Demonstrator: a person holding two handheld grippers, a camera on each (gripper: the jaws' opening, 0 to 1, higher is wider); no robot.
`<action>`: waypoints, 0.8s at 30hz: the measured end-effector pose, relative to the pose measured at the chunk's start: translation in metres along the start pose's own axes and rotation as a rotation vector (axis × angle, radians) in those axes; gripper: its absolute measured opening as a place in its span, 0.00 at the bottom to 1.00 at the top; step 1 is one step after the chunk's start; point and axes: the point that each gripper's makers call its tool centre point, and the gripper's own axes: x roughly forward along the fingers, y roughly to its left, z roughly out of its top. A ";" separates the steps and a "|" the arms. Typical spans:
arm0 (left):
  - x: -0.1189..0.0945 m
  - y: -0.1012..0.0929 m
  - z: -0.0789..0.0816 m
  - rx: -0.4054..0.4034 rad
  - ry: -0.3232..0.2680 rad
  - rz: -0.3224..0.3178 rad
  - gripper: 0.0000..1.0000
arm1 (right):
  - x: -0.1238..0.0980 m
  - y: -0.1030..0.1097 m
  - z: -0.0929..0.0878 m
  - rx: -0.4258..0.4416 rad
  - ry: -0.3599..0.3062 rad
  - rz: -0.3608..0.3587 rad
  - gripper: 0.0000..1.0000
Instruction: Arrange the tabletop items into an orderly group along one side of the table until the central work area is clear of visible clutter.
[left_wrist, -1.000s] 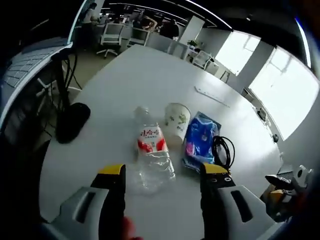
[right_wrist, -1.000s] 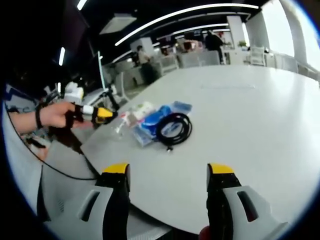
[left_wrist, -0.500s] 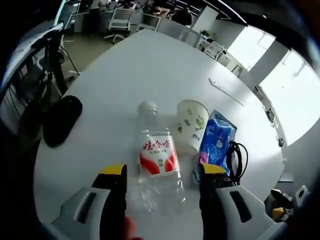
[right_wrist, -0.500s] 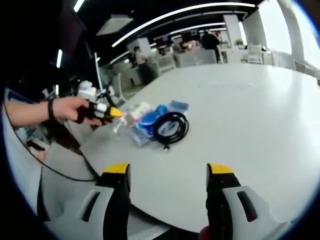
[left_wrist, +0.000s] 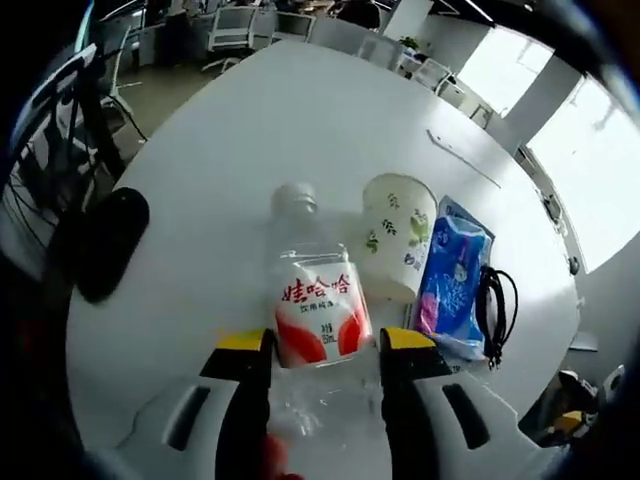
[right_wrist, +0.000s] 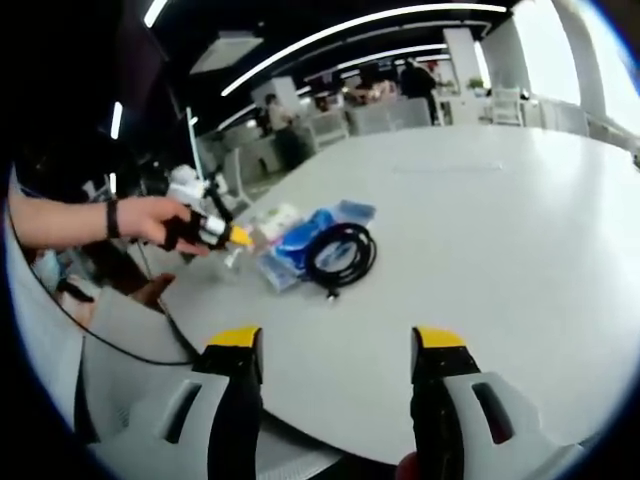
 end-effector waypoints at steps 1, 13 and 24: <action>-0.001 0.001 0.000 -0.003 -0.002 -0.003 0.42 | 0.000 0.000 0.001 -0.001 -0.002 -0.001 0.58; -0.015 0.014 -0.006 0.060 -0.001 0.028 0.37 | 0.004 0.004 0.000 -0.009 0.006 0.013 0.57; -0.026 0.029 -0.015 0.060 -0.006 0.051 0.37 | 0.006 0.007 -0.002 -0.014 0.014 0.024 0.57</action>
